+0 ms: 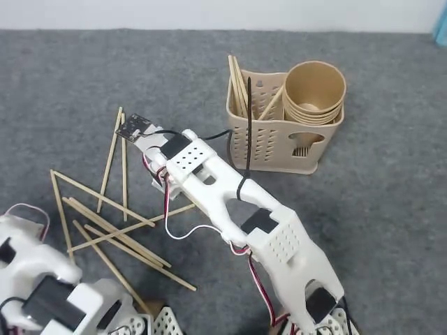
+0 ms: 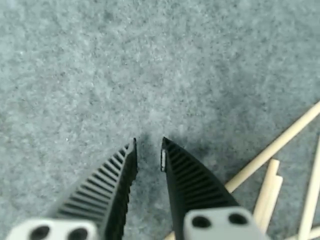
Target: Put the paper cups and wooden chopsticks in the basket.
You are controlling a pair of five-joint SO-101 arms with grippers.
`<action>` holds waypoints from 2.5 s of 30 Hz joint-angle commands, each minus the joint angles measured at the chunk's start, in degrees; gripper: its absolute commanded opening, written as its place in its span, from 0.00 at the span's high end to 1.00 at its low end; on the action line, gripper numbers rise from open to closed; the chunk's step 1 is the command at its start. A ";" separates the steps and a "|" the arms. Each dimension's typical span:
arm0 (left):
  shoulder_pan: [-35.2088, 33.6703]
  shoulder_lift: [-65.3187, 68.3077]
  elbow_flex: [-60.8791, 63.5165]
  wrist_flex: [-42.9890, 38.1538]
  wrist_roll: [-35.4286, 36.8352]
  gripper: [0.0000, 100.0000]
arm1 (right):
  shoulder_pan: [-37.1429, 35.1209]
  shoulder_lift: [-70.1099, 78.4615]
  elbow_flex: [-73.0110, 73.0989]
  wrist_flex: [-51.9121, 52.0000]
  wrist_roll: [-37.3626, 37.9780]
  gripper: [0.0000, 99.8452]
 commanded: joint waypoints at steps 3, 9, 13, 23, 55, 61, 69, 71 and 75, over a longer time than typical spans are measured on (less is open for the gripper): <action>0.70 -0.35 -1.01 -1.05 0.00 0.92 | 1.63 -2.86 -3.34 0.22 0.44 0.99; 0.79 -0.70 -0.57 -1.14 0.00 0.92 | 1.80 -7.87 -3.34 5.14 0.18 0.99; 0.79 -0.79 -0.66 -1.14 0.00 0.92 | 1.19 -14.55 -3.08 10.15 0.18 0.99; 0.79 -0.88 -0.40 -1.23 -0.09 0.92 | 1.27 -33.98 -2.90 25.10 2.99 0.99; 1.93 -0.88 -0.22 -1.14 -3.60 0.92 | 25.98 -77.93 26.90 -21.41 7.82 0.99; 1.93 -0.88 -0.22 -1.14 -3.60 0.92 | 26.33 -77.41 23.12 -34.07 1.05 0.99; 1.93 -0.88 -0.22 -1.49 -3.69 0.92 | 26.33 -76.09 19.78 -43.65 -5.19 0.99; 1.93 -0.79 -0.13 -1.93 -3.69 0.92 | 26.33 -74.51 19.69 -44.88 -5.19 0.99; 1.93 -0.79 -0.13 -1.93 -3.69 0.92 | 26.42 -69.76 19.69 -45.23 -5.01 0.99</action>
